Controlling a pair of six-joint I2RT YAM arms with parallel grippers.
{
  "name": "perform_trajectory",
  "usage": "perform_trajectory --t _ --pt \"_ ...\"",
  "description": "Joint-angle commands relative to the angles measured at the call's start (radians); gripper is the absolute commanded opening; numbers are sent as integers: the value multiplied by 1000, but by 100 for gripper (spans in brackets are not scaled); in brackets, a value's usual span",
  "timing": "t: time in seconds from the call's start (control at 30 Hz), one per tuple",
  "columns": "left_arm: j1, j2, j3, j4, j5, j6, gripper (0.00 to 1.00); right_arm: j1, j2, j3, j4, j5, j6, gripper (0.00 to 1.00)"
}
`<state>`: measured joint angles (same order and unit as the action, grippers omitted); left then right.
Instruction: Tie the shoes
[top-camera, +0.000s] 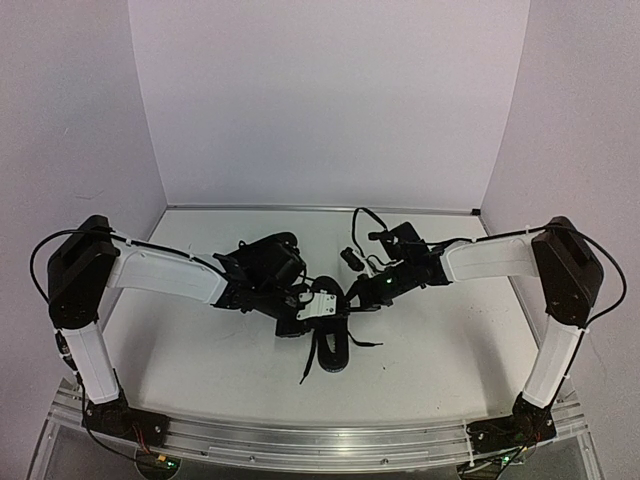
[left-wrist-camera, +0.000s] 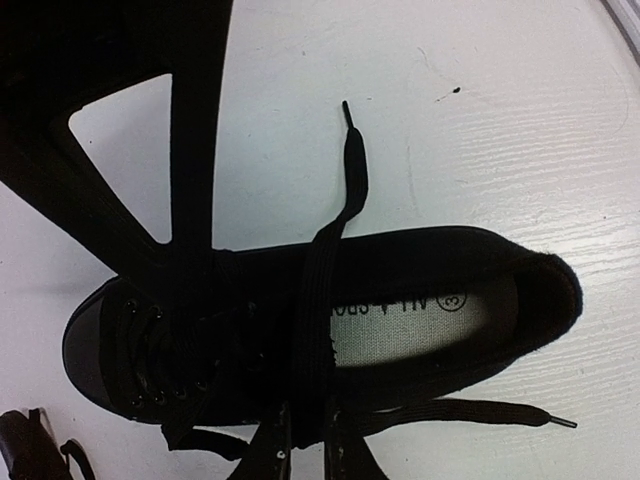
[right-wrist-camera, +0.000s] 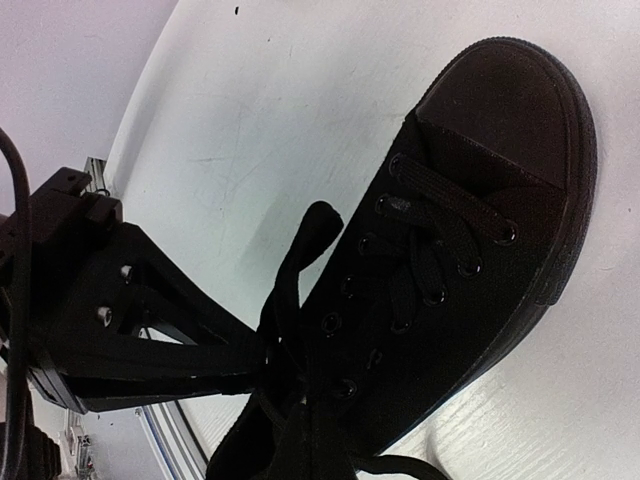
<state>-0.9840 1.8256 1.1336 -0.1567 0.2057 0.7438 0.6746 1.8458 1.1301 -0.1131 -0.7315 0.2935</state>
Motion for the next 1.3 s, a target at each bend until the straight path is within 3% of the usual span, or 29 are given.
perform_trajectory --t 0.0,0.17,0.6,1.27 --pt "-5 11 50 -8 21 22 10 -4 5 17 26 -14 2 0" --pt "-6 0 61 1 6 10 0 -4 6 21 27 -16 4 0" --pt "-5 -55 -10 161 -60 -90 0 -5 -1 19 29 -7 7 0" --pt "-6 38 -38 320 -67 -207 0 -9 -14 2 53 4 33 0"
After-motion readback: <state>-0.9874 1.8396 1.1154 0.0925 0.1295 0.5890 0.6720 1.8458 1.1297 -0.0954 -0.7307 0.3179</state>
